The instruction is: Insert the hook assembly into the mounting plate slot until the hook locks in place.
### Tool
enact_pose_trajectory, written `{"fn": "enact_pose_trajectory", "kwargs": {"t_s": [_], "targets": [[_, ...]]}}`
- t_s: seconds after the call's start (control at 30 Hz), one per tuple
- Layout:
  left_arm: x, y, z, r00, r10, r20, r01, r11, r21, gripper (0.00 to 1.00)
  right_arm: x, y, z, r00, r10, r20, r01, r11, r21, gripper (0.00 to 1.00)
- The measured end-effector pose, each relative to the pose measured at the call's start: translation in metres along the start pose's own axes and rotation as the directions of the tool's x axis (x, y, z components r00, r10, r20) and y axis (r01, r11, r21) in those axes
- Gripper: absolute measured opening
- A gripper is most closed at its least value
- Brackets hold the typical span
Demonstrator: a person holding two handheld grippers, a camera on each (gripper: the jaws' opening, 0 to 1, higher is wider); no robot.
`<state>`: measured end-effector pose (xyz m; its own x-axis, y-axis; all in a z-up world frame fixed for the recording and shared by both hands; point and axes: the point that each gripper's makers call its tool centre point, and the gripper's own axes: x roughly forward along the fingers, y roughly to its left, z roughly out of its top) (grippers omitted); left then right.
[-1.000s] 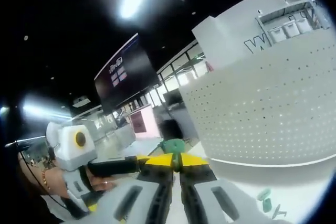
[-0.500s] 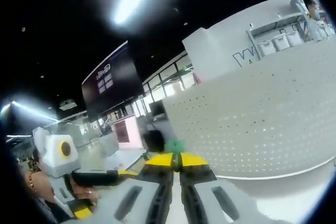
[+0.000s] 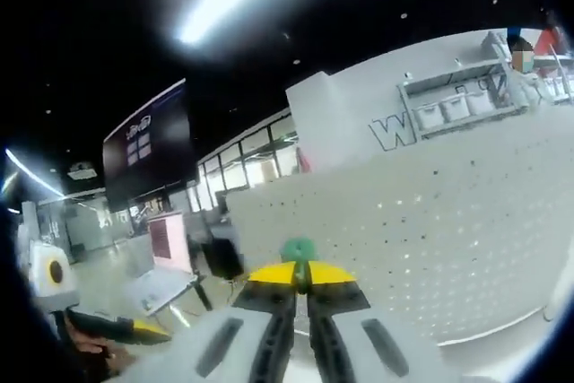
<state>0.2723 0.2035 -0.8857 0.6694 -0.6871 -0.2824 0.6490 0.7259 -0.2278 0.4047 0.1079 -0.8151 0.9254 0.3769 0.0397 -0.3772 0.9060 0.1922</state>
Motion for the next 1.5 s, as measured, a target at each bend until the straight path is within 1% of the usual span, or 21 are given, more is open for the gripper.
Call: {"fn": "enact_pose_trajectory", "kwargs": {"t_s": [0.03, 0.13, 0.2, 0.3, 0.5, 0.67, 0.8, 0.9, 1.07, 1.2, 1.27, 1.33, 1.37, 1.5], "targets": [[0.001, -0.002, 0.001, 1.0, -0.009, 0.002, 0.009, 1.0, -0.002, 0.98, 0.002, -0.004, 0.002, 1.0, -0.012, 0.009, 0.012, 1.0, -0.015, 0.0], [0.002, -0.006, 0.003, 1.0, -0.028, 0.009, 0.028, 1.0, 0.0, 1.0, 0.011, -0.016, 0.007, 0.999, -0.035, 0.015, 0.035, 0.999, 0.001, 0.0], [0.001, -0.007, 0.002, 1.0, -0.03, 0.006, 0.03, 1.0, 0.004, 1.0, 0.016, -0.025, 0.011, 0.998, -0.058, 0.024, 0.058, 0.998, -0.011, 0.0], [0.0, -0.001, -0.001, 1.0, -0.022, -0.003, 0.022, 1.0, -0.004, 1.0, 0.02, -0.037, 0.019, 0.995, -0.088, 0.043, 0.089, 0.996, -0.018, 0.0], [-0.003, 0.006, -0.003, 1.0, -0.004, -0.008, 0.004, 1.0, -0.01, 1.0, 0.029, -0.06, 0.032, 0.988, -0.139, 0.071, 0.142, 0.989, -0.035, 0.0], [-0.004, 0.016, -0.008, 1.0, 0.02, -0.011, -0.02, 0.999, -0.042, 1.0, 0.034, -0.08, 0.042, 0.978, -0.186, 0.097, 0.19, 0.981, -0.029, 0.0], [-0.006, 0.02, -0.012, 0.999, 0.035, -0.026, -0.036, 0.999, -0.039, 1.0, 0.037, -0.092, 0.044, 0.973, -0.205, 0.109, 0.207, 0.978, -0.008, 0.0], [-0.005, 0.026, -0.015, 0.998, 0.054, -0.039, -0.056, 0.998, -0.038, 1.0, 0.04, -0.099, 0.044, 0.969, -0.22, 0.11, 0.223, 0.975, -0.021, 0.0], [-0.002, 0.029, -0.014, 0.997, 0.059, -0.04, -0.061, 0.997, -0.04, 1.0, 0.044, -0.112, 0.041, 0.965, -0.241, 0.106, 0.245, 0.969, -0.023, 0.0], [0.002, 0.03, -0.012, 0.997, 0.062, -0.038, -0.064, 0.997, -0.042, 1.0, 0.047, -0.123, 0.044, 0.96, -0.257, 0.114, 0.262, 0.965, -0.028, 0.0], [0.004, 0.031, -0.013, 0.997, 0.065, -0.037, -0.067, 0.997, -0.047, 0.99, 0.048, -0.127, 0.045, 0.958, -0.262, 0.114, 0.267, 0.963, -0.025, 0.0], [0.007, 0.032, -0.017, 0.997, 0.065, -0.049, -0.068, 0.996, -0.052, 0.99, 0.046, -0.13, 0.047, 0.954, -0.271, 0.126, 0.275, 0.961, -0.016, 0.0], [0.008, 0.033, -0.019, 0.996, 0.066, -0.053, -0.069, 0.996, -0.054, 0.99, 0.046, -0.132, 0.048, 0.952, -0.276, 0.131, 0.282, 0.959, -0.027, 0.0], [0.01, 0.031, -0.021, 0.996, 0.067, -0.054, -0.07, 0.995, -0.064, 0.98, 0.049, -0.134, 0.043, 0.954, -0.274, 0.12, 0.28, 0.959, -0.043, 0.0]]}}
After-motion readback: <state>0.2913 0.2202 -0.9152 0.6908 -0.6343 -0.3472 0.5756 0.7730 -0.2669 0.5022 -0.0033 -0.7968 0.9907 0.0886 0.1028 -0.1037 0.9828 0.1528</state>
